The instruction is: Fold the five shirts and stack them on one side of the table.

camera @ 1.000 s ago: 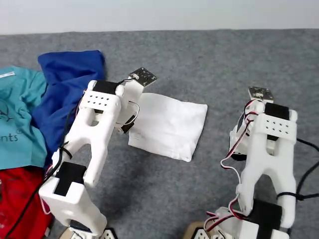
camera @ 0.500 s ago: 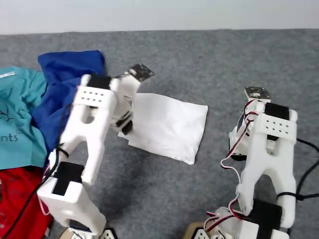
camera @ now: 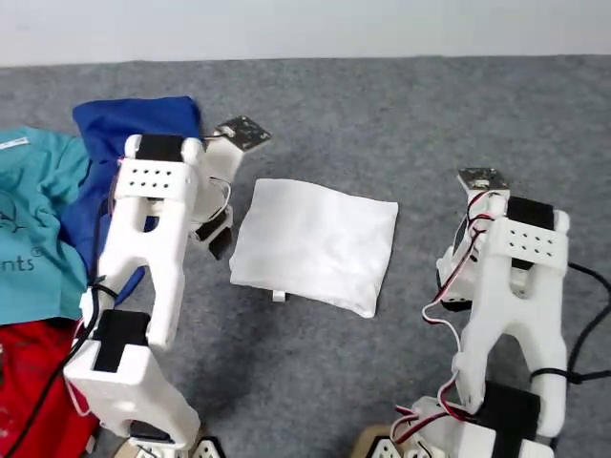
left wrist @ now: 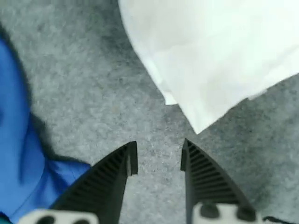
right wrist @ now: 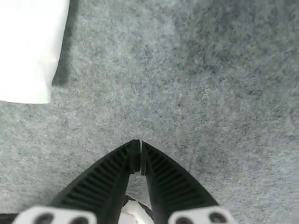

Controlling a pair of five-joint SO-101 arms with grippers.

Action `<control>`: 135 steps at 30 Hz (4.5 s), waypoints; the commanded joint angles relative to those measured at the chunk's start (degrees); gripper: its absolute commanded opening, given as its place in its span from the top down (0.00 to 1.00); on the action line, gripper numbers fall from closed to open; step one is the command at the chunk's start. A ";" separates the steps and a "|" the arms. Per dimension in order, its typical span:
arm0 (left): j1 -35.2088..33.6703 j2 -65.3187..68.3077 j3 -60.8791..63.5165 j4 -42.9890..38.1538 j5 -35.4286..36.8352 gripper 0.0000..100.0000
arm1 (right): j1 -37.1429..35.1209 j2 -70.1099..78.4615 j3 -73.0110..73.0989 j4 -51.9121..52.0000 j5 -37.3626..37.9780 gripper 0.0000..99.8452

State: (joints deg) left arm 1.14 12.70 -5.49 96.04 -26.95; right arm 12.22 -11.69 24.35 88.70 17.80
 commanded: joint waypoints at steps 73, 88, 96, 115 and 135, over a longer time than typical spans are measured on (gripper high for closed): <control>-3.34 -9.41 -1.54 -7.74 20.22 0.99 | -24.40 30.29 -48.00 13.76 -16.18 0.99; -12.13 -9.32 -1.54 -8.26 20.04 0.99 | -25.54 29.14 -30.59 -2.15 -34.99 0.99; -14.15 -9.32 -1.45 -10.90 19.96 0.99 | -29.32 29.14 -20.57 -4.70 -37.98 0.99; -14.59 -9.32 1.63 -11.52 17.76 0.99 | -28.97 19.74 -25.05 -2.68 -38.68 0.99; -14.42 -9.32 1.71 -11.52 17.49 0.99 | -24.92 36.62 -37.71 -1.10 -34.73 0.75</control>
State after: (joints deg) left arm -13.01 6.20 -3.56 85.49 -9.01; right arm -11.87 24.26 -9.49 88.26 -17.89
